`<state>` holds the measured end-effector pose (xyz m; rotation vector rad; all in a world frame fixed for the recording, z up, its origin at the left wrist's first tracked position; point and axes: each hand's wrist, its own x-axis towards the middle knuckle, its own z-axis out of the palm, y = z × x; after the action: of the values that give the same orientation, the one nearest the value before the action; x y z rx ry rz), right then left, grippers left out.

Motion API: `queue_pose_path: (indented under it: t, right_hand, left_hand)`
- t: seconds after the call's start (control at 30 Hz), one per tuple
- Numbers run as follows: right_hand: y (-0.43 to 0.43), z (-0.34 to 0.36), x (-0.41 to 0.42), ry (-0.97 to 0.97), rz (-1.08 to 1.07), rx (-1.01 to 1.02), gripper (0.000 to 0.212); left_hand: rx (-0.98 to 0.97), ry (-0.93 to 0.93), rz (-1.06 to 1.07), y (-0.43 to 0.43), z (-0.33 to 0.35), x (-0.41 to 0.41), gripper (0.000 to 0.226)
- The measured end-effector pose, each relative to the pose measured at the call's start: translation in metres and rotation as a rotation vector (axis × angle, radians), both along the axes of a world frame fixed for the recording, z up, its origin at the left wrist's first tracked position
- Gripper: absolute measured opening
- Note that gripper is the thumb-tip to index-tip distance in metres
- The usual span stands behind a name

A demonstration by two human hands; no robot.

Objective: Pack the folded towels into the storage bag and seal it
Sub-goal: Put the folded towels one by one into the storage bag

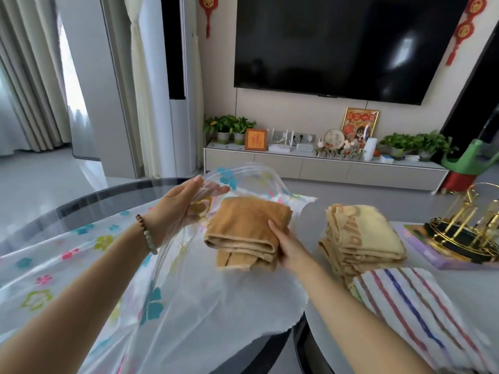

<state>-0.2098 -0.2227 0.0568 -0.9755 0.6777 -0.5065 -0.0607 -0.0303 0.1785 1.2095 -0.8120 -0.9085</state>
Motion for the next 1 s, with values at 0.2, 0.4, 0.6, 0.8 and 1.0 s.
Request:
queue_pose_path:
  t: [0.2,0.4,0.6,0.8,1.0]
  right_hand:
    - [-0.020,-0.072,0.033,0.130,-0.238,0.016,0.099]
    - [-0.023,-0.084,0.050,-0.019,-0.188,0.201,0.075]
    - [-0.027,-0.084,0.109,-0.018,-0.216,0.215,0.053]
    - [-0.026,-0.082,0.106,-0.057,-0.130,0.185,0.071]
    - [-0.007,-0.052,0.025,0.086,0.132,-0.052,0.067]
  left_hand:
    - [0.089,-0.028,-0.069,-0.001,-0.002,-0.006,0.040]
    - [0.177,-0.034,-0.145,-0.002,-0.015,-0.005,0.043]
    - [0.234,-0.045,-0.222,0.003,-0.009,-0.001,0.046]
    - [0.202,-0.083,-0.146,0.005,-0.004,0.011,0.045]
    - [0.164,-0.072,-0.163,-0.002,-0.014,-0.006,0.046]
